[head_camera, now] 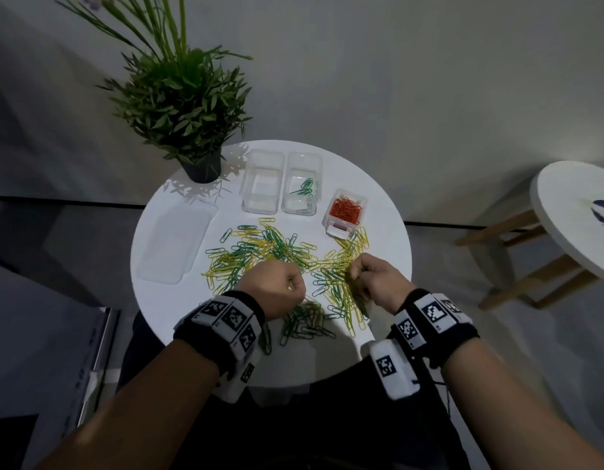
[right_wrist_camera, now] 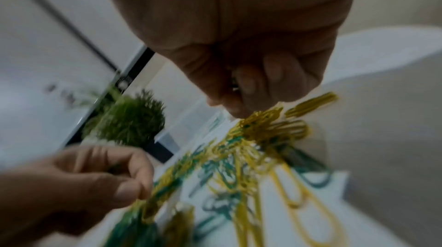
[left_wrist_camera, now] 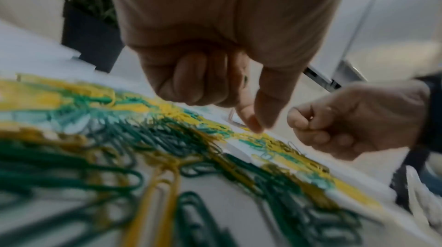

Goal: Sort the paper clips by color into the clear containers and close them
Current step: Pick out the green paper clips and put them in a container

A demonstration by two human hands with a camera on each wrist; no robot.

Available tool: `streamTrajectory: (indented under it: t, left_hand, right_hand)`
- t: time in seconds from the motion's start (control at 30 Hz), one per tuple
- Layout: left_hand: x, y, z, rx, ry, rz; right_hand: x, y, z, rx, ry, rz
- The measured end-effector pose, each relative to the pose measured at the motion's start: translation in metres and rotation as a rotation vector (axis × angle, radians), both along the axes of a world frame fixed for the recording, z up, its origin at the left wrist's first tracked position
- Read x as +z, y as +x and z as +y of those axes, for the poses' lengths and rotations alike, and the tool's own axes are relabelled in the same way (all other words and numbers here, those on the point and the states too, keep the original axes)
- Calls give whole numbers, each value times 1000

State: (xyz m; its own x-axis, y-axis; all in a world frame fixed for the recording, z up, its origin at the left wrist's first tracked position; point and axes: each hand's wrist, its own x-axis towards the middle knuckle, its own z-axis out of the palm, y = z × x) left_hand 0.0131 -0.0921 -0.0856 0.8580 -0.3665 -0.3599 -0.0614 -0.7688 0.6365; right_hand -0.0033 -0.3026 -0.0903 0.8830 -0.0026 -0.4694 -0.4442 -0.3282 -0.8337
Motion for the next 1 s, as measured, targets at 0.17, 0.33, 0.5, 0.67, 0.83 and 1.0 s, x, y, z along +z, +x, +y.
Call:
streamTrajectory:
  t: [0.17,0.33,0.5,0.67,0.83,1.0]
  left_hand:
    - [2,-18,5,-89,423,-91]
    - [-6,-34,5,-52,505,-77]
    - [-4,-38,0,-10,421,-136]
    - [-10,-35,12,86,221,-59]
    - [-8,-39,23,357,-231,121]
    - [-2,-43,23,581,-645,447]
  right_hand:
    - [-2,-26,5,338,-309,-32]
    - [4,-28,30,540,-716,-129]
    - [0,-27,43,618,-870,-111]
    - [-2,-25,39,558,-845,-75]
    - [3,-29,32,522,-837,-70]
    - [1,-29,37,561,-856,-96]
